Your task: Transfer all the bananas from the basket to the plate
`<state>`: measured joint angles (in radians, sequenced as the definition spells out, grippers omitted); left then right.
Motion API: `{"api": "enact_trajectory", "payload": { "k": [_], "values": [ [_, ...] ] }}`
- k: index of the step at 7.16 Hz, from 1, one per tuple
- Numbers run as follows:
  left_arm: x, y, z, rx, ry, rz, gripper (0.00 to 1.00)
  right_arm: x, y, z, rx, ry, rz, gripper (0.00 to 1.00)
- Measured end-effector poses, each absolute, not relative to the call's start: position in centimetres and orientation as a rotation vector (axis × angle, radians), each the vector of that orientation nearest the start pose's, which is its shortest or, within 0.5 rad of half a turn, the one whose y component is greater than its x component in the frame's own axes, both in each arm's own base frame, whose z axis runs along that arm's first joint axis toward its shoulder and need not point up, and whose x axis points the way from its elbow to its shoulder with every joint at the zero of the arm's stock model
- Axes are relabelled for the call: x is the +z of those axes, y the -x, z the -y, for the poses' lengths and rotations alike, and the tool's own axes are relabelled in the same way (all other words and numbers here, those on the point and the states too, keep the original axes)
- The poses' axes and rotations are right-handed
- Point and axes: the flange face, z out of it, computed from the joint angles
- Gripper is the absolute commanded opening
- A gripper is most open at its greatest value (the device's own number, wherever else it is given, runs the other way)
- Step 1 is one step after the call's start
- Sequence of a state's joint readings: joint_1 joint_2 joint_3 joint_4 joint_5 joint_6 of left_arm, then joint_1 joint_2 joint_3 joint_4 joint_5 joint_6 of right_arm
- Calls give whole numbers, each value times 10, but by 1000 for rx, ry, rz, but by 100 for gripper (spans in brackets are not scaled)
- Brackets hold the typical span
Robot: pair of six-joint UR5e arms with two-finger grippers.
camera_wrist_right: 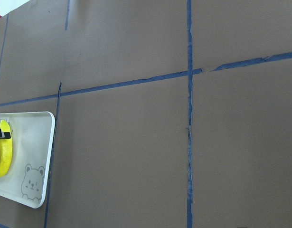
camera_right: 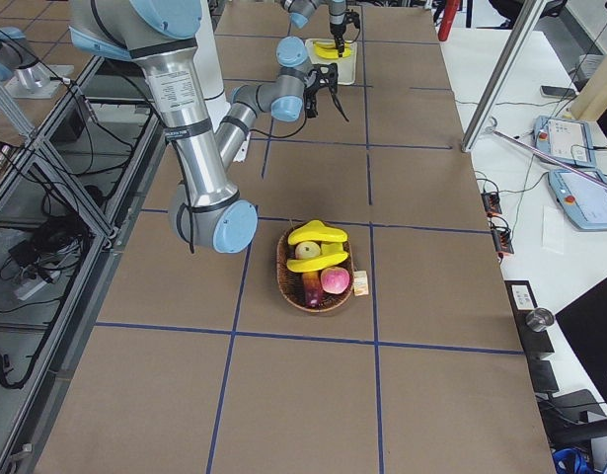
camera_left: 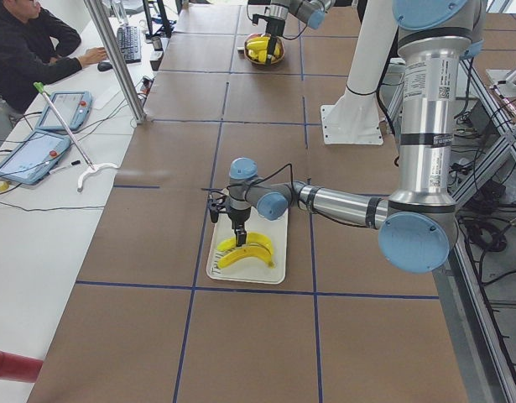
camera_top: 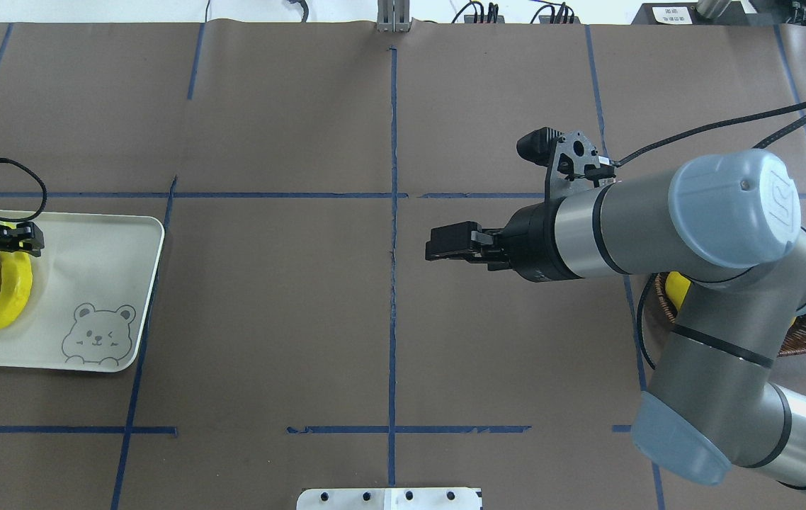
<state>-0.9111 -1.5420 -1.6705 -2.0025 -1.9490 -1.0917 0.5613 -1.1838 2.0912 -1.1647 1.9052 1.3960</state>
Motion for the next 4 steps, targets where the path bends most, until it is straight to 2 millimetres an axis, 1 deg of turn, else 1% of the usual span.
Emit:
{"api": "enact_trajectory", "payload": {
  "k": [1, 2, 3, 4],
  "values": [
    [580, -236, 461, -322, -46, -638, 99, 178, 382, 362, 115, -199, 1302, 100],
    [549, -236, 460, -309, -68, -682, 100, 190, 373, 365, 134, -188, 1265, 100],
    [514, -237, 457, -289, -86, -740, 100, 209, 356, 366, 160, -171, 1211, 100],
    [478, -240, 454, -295, -96, -802, 100, 236, 332, 365, 177, -156, 1155, 100]
  ]
}}
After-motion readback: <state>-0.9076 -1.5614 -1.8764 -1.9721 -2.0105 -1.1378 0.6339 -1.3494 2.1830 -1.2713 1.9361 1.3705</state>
